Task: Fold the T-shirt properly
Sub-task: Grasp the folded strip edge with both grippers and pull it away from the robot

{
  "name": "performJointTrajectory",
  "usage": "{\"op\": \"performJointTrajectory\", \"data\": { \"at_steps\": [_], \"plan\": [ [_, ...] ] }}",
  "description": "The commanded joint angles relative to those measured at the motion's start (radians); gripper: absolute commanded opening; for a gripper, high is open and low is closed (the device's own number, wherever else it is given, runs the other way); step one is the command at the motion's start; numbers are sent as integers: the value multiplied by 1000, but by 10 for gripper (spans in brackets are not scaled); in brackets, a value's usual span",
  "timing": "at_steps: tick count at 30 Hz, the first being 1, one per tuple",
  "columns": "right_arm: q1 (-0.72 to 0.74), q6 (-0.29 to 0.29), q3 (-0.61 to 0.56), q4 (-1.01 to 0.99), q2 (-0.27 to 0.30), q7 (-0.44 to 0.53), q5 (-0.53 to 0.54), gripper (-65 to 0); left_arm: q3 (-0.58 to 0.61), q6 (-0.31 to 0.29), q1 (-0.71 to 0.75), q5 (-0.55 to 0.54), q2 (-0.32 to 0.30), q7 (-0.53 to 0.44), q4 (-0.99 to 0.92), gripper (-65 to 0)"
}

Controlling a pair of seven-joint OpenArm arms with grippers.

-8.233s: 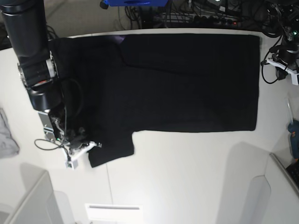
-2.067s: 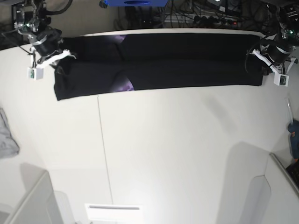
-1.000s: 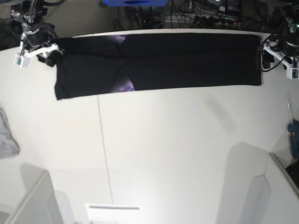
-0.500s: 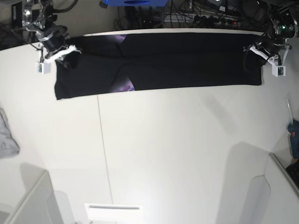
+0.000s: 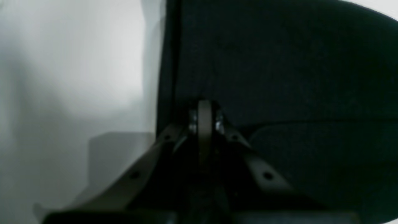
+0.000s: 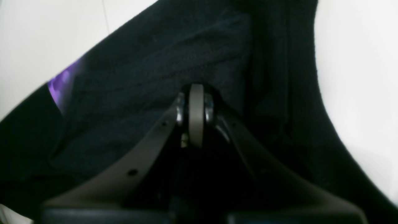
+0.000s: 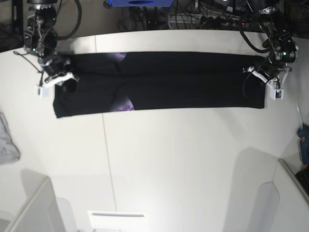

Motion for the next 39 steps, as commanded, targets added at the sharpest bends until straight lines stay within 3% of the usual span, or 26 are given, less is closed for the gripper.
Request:
{"op": "performJointTrajectory", "data": {
  "at_steps": [1, 7, 13, 16, 21, 25, 27, 30, 32, 34, 36, 39],
  "plan": [
    [25, -28, 3, -18, 13, -11, -26, -650, -3, 9, -23, 26, -12, 9, -1, -650],
    [140, -57, 1, -92, 27, -52, -27, -650, -6, 9, -92, 43, -13, 12, 5, -650],
    [102, -57, 10, 109, 24, -128, -23, -650, -52, 4, -50, 29, -10, 12, 207, -650],
    [51, -57, 9, 243, 21, -143, -20, -650, -109, 4, -12, -69, -15, 14, 275, -650],
    [-36, -57, 3, 458, -4, -143, -21, -650, -195, 4, 77, -333, -44, 12, 269, -650],
    [-75, -57, 1, 525, -11, -143, -21, -650, -224, 4, 137, -455, -58, 6, 238, -650],
    [-81, -57, 1, 524, -13, -143, -21, -650, -224, 3, 143, -468, -58, 5, 218, -522],
    [-89, -57, -2, 524, -13, -152, -21, -650, -213, -4, 140, -469, -58, 3, 163, -258],
    [-90, -57, -22, 524, -13, -166, -21, -650, -211, -37, 135, -469, -58, 3, 129, -138],
    [-93, -57, -36, 524, -11, -168, -21, -650, -210, -90, 112, -468, -56, 3, 97, -82],
    [-93, -57, -59, 524, -11, -168, -23, -650, -210, -126, 94, -468, -56, 3, 43, -82],
    [-93, -57, -89, 524, -13, -166, -23, -650, -205, -132, 54, -468, -56, 3, -29, -97]
  ]
}}
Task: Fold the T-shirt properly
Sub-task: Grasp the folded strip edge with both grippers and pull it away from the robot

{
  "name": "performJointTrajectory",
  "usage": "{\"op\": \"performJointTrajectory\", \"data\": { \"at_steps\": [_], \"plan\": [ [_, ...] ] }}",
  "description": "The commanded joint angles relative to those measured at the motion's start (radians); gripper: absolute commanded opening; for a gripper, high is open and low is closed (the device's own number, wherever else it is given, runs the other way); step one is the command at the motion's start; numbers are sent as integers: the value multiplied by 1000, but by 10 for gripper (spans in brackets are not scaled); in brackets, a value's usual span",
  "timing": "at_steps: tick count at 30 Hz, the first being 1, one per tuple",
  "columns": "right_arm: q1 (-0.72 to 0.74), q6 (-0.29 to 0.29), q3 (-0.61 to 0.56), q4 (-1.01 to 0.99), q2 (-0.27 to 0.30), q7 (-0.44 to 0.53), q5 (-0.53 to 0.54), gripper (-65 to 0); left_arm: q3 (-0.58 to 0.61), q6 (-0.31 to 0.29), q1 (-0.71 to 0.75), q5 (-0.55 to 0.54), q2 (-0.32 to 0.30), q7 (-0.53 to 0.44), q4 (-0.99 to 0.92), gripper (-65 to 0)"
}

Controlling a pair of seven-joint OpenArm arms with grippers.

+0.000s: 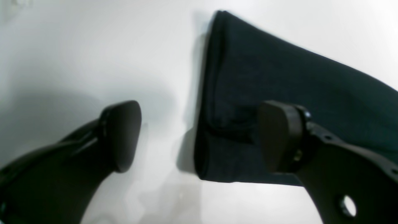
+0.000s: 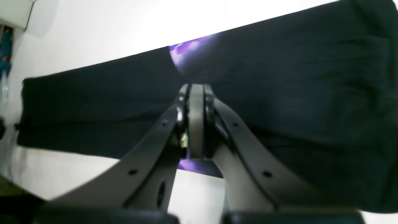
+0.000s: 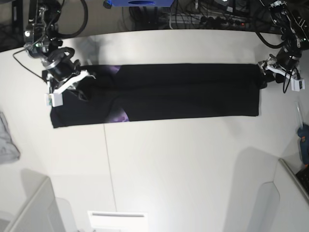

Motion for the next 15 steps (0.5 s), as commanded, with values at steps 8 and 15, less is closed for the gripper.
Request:
{"op": "performJointTrajectory", "data": {
  "at_steps": [8, 15],
  "plan": [
    [5, 4, -37, 19, 3, 26, 12, -650, 101, -13, -91, 135, -10, -18, -75, -140],
    [-1, 4, -33, 19, -13, 26, 11, -650, 130, -13, -104, 146, -11, -18, -136, -388]
  ]
}}
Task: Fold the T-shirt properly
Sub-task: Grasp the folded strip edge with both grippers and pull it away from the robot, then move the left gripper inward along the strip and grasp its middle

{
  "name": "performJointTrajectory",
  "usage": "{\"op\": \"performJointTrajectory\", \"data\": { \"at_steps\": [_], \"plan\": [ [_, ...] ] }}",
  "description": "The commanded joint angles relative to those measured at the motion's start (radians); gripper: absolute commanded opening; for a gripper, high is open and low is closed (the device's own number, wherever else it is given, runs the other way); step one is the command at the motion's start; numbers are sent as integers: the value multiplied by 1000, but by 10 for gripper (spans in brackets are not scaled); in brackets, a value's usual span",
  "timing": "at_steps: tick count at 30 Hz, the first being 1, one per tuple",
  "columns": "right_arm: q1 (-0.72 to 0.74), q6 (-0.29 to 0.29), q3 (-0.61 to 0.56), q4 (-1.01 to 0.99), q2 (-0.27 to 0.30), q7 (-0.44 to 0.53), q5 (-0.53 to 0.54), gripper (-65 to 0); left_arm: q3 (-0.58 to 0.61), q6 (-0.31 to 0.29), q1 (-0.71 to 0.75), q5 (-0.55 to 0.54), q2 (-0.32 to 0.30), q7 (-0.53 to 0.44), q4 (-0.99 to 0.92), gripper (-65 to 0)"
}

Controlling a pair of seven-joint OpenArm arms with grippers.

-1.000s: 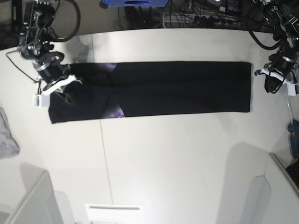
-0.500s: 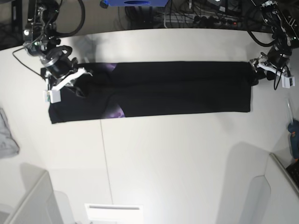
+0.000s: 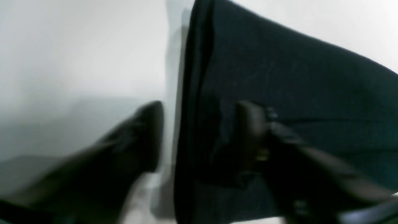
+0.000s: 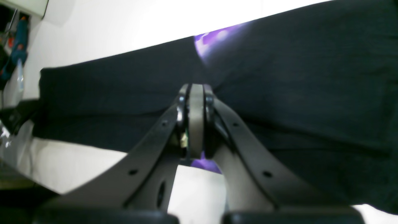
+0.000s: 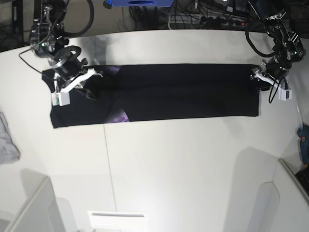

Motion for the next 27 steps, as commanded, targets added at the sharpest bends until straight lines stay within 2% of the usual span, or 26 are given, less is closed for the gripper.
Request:
{"op": "performJointTrajectory", "data": {
  "at_steps": [1, 5, 12, 16, 21, 27],
  "plan": [
    [1, 4, 5, 18, 9, 19, 11, -650, 22, 3, 0, 15, -13, 31, 4, -444],
    [1, 4, 5, 18, 4, 19, 11, -650, 45, 3, 0, 15, -12, 31, 4, -650],
    [0, 4, 5, 18, 4, 19, 11, -650, 38, 3, 0, 16, -16, 31, 13, -650],
    [0, 4, 5, 18, 4, 19, 11, -650, -38, 2, 2, 16, -16, 31, 38, -650],
    [0, 4, 5, 18, 4, 19, 11, -650, -108, 2, 26, 22, -18, 31, 138, -650],
    [0, 4, 3, 18, 4, 19, 11, -650, -99, 2, 106, 21, -12, 33, 300, -650]
  ]
}}
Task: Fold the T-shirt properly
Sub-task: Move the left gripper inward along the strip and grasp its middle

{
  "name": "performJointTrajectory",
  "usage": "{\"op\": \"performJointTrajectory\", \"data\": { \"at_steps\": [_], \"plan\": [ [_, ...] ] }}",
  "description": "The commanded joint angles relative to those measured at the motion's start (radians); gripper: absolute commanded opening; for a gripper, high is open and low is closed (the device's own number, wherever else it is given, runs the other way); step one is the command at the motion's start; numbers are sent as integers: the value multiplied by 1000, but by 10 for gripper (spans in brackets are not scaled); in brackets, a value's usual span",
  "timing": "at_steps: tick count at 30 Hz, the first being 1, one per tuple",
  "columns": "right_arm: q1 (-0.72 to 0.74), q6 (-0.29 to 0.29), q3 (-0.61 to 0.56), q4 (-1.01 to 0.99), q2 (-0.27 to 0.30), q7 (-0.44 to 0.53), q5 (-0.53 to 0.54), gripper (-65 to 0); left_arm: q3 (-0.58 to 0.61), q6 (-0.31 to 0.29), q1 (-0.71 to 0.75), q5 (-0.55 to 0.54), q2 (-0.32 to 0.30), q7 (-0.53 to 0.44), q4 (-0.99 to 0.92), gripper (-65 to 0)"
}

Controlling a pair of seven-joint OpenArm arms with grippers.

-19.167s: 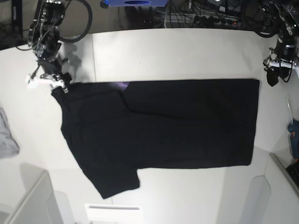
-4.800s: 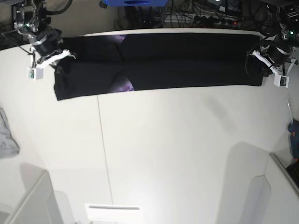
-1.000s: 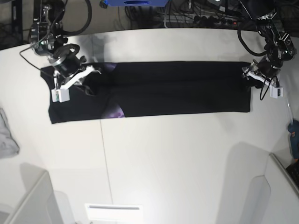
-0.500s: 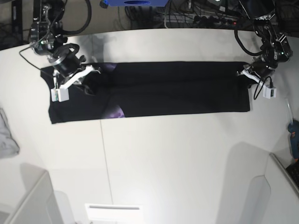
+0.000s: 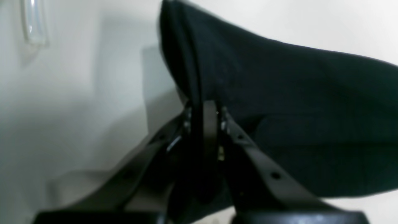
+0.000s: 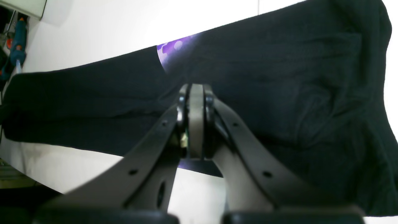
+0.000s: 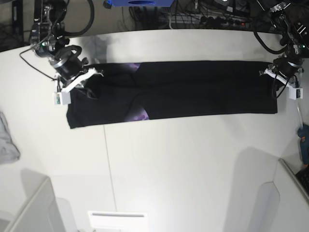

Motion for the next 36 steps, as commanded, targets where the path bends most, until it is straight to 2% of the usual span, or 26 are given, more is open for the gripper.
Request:
{"op": "performJointTrajectory", "data": {
  "at_steps": [1, 8, 11, 15, 19, 21, 27, 36],
  "plan": [
    [2, 4, 3, 18, 9, 23, 11, -650, 0, -1, 15, -9, -9, -15, 49, -650],
    [2, 4, 3, 18, 9, 21, 11, -650, 158, 7, 107, -14, 2, -15, 220, -650],
    [2, 4, 3, 18, 9, 21, 11, -650, 205, 7, 105, -9, 36, -10, 248, -650],
    [2, 4, 3, 18, 9, 20, 11, -650, 282, 15, 99, -9, 63, -9, 253, -650],
    [-9, 4, 5, 17, 9, 21, 11, -650, 391, 95, 95, -14, 71, -15, 250, -650],
    [-10, 4, 5, 17, 9, 21, 11, -650, 434, 111, 75, -14, 73, -15, 247, -650],
    [-13, 4, 5, 15, 9, 21, 11, -650, 494, 118, 30, -9, 111, -9, 243, -650],
    [-25, 4, 5, 17, 9, 23, 11, -650, 607, 119, 7, -9, 119, -7, 239, -650]
  ]
}}
